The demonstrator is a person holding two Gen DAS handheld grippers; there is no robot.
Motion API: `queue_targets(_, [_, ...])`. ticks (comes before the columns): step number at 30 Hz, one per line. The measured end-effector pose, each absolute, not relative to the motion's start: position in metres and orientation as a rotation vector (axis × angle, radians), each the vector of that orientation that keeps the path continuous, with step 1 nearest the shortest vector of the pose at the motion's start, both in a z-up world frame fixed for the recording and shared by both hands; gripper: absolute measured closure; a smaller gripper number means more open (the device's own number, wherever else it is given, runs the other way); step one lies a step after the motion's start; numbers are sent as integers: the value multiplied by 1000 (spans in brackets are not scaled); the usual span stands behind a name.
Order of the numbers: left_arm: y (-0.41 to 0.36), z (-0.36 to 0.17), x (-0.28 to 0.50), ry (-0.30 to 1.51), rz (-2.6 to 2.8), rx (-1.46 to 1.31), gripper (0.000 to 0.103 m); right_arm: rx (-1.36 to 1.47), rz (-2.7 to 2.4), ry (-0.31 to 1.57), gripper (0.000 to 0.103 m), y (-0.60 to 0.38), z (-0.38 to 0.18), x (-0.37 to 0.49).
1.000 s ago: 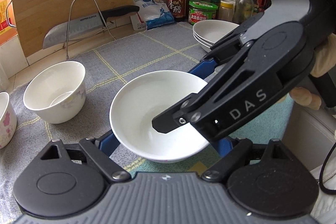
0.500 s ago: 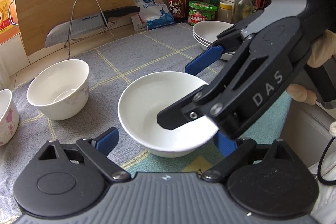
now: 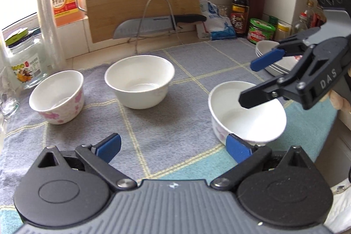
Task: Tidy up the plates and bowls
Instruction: 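Set the white bowl down on the towel and open the right tool, then grip the white bowl rim again with the right tool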
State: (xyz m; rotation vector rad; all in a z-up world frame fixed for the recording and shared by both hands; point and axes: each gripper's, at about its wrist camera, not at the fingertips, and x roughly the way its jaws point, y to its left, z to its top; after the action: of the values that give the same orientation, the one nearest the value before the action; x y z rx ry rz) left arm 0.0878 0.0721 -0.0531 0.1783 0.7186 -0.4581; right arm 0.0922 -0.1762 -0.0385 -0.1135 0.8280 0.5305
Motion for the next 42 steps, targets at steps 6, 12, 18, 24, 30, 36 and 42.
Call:
queue_targets(6, [83, -58, 107, 672, -384, 202, 2, -120, 522, 807, 0, -168, -31, 102])
queue_targets(12, [83, -66, 124, 646, -360, 203, 2, -141, 511, 806, 0, -161, -30, 115])
queue_targets(18, [79, -75, 140, 649, -362, 201, 2, -150, 529, 816, 0, -151, -32, 135])
queue_targets(24, [75, -81, 153, 656, -361, 200, 2, -167, 560, 825, 0, -140, -34, 162])
queue_targets(30, [70, -83, 165, 650, -371, 208, 2, -164, 599, 859, 0, -131, -40, 190])
queue_targets(36, [64, -85, 174, 649, -382, 219, 2, -177, 631, 885, 0, -120, -48, 210])
queue_targets(42, [62, -87, 180, 650, -395, 228, 2, -184, 657, 908, 2, -111, -56, 227])
